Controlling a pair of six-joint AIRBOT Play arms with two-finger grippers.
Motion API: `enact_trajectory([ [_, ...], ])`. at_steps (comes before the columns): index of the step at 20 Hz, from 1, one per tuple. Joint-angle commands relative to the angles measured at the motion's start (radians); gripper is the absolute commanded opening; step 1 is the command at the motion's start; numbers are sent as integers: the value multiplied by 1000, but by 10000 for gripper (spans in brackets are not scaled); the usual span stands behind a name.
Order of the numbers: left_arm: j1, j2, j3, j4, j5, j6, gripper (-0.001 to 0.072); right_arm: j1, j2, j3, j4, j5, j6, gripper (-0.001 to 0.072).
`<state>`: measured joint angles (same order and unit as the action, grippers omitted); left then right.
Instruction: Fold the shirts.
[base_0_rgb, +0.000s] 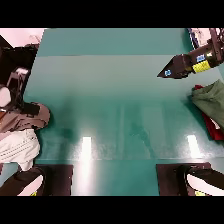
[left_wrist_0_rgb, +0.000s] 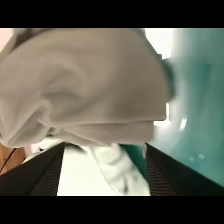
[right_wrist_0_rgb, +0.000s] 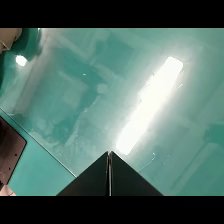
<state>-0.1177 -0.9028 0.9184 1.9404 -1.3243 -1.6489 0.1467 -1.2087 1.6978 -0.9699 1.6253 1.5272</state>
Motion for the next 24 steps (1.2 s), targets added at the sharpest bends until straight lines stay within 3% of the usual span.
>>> enact_trajectory([
  [1, 99, 7, -158, 32, 193, -27, 577, 1, 0, 1, 1, -3, -3, 18],
  [4, 181, -4, -185, 18, 286, -18, 552, 1, 0, 1, 1, -3, -2, 17],
  [5, 198, -17, -186, 3, 299, -18, 453, 1, 0, 1, 1, -3, -2, 17],
  [11, 214, -111, -185, -126, 332, 33, 437, 1, 0, 1, 1, -2, 2, 17],
  [13, 214, -111, -185, -126, 333, 33, 138, 1, 0, 1, 2, -2, 2, 17],
  [14, 214, -111, -185, -127, 333, 33, 69, 1, 0, 1, 2, -2, 2, 17],
  [17, 214, -111, -185, -127, 328, 33, 23, 1, 0, 1, 1, -2, 2, 17],
  [21, 211, -101, -67, -151, 272, 34, 22, 1, 0, 1, 1, -3, 2, 18],
  [24, 211, -58, 165, -294, 228, 136, 22, 1, 0, 1, 1, -4, 2, 17],
])
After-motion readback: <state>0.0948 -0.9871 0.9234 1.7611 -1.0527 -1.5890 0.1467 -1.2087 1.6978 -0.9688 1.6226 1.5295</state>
